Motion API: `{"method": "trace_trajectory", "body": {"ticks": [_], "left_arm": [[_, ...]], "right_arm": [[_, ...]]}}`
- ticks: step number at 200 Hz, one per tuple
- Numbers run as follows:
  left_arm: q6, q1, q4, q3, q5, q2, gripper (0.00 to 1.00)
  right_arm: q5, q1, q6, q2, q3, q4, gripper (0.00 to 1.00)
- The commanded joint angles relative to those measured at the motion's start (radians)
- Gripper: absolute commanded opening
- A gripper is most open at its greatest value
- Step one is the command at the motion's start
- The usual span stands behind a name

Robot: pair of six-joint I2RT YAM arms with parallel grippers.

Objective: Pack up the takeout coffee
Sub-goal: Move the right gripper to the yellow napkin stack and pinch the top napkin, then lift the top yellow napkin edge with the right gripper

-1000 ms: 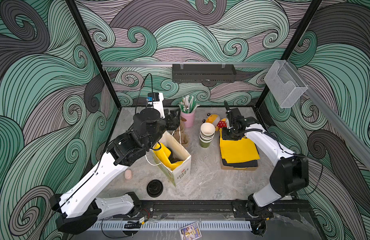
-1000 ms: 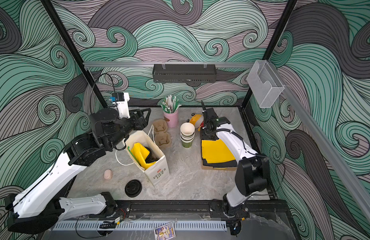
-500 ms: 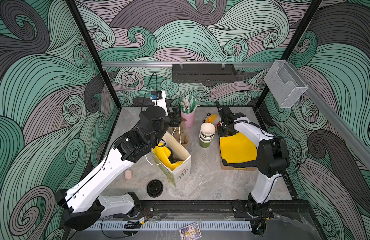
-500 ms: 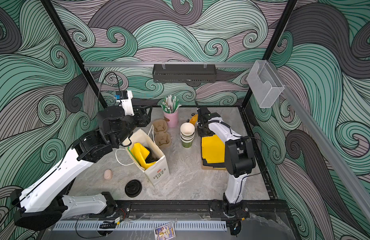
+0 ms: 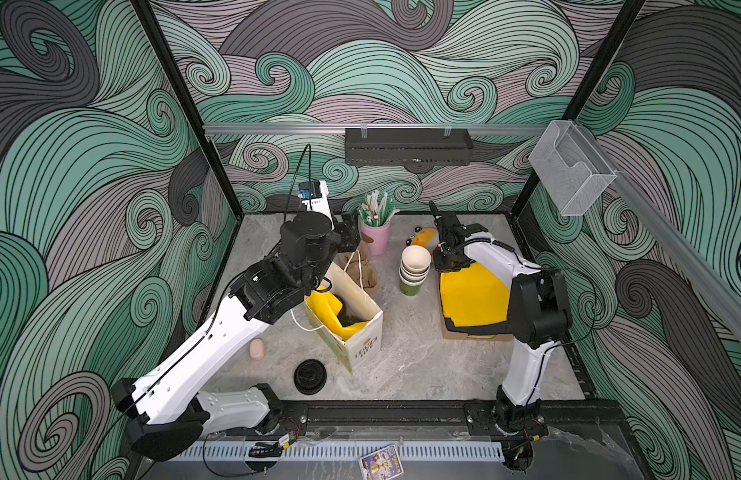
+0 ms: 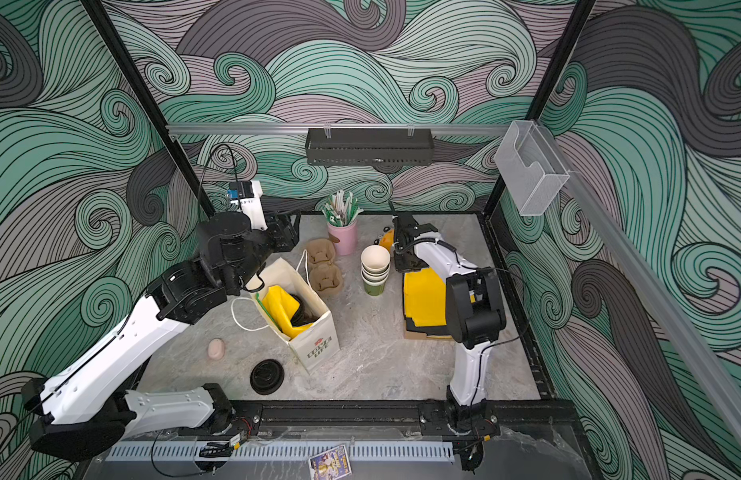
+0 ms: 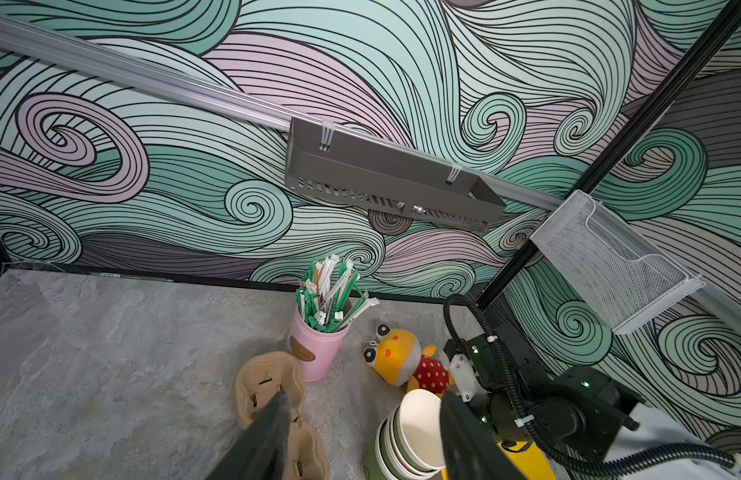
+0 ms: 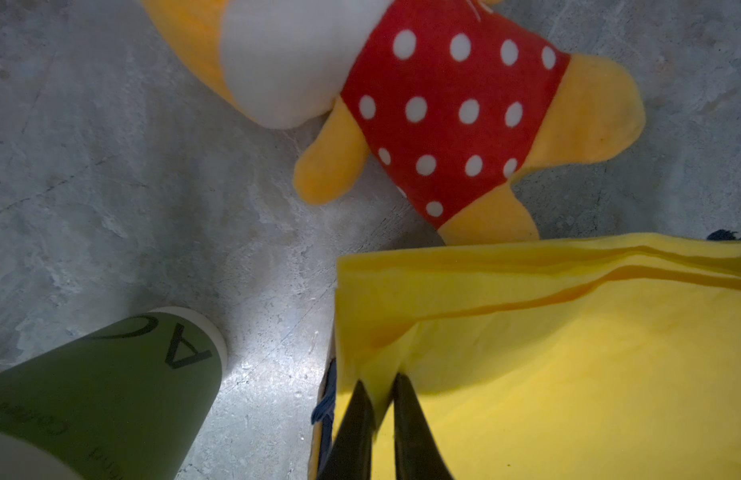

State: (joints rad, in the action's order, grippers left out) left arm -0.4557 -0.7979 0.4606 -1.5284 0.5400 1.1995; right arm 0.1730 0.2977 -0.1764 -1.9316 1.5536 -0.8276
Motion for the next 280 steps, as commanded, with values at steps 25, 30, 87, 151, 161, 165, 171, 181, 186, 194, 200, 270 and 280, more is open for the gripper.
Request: {"method": "trace_trajectory", "body": {"ticks": [25,30,87,151,161,165,171,181,186,194,200,270,280], "left_arm": [[-0.008,0.008,-0.008,0.014,0.025,-0.036,0.59],[-0.008,0.008,-0.008,0.016,0.025,-0.039,0.59],[-0.004,0.008,-0.012,0.028,0.007,-0.057,0.59],[0.084,0.007,-0.027,-0.024,-0.215,0.026,0.59],[0.088,0.006,-0.025,-0.033,-0.244,0.045,0.59],[0.088,0.007,-0.025,-0.034,-0.251,0.049,0.59],[0.087,0.005,-0.025,-0.035,-0.259,0.055,0.59],[0.084,0.005,-0.025,-0.033,-0.268,0.061,0.59],[0.084,0.005,-0.026,-0.033,-0.271,0.063,0.59],[0.083,0.005,-0.025,-0.035,-0.273,0.065,0.59],[0.084,0.004,-0.023,-0.035,-0.274,0.066,0.59],[0.083,0.003,-0.007,-0.042,-0.242,0.064,0.58],[0.084,0.002,-0.005,-0.044,-0.238,0.064,0.59]], "right_arm": [[-0.019,-0.006,-0.017,0.062,-0.008,-0.009,0.01],[-0.023,-0.007,-0.018,0.071,-0.013,-0.009,0.00],[-0.206,-0.067,-0.031,0.207,-0.102,0.013,0.00],[-0.520,-0.191,-0.036,0.381,-0.220,0.057,0.00],[-0.523,-0.196,-0.039,0.387,-0.227,0.061,0.00],[-0.523,-0.196,-0.042,0.384,-0.231,0.065,0.00],[-0.528,-0.196,-0.051,0.379,-0.234,0.075,0.00],[-0.555,-0.192,-0.076,0.361,-0.239,0.099,0.00],[-0.570,-0.187,-0.088,0.350,-0.240,0.113,0.00],[-0.587,-0.174,-0.099,0.327,-0.233,0.125,0.00],[-0.593,-0.161,-0.100,0.308,-0.224,0.127,0.00],[-0.447,-0.142,-0.030,0.257,-0.137,0.014,0.40],[-0.402,-0.141,0.006,0.291,-0.136,-0.029,0.44]]}}
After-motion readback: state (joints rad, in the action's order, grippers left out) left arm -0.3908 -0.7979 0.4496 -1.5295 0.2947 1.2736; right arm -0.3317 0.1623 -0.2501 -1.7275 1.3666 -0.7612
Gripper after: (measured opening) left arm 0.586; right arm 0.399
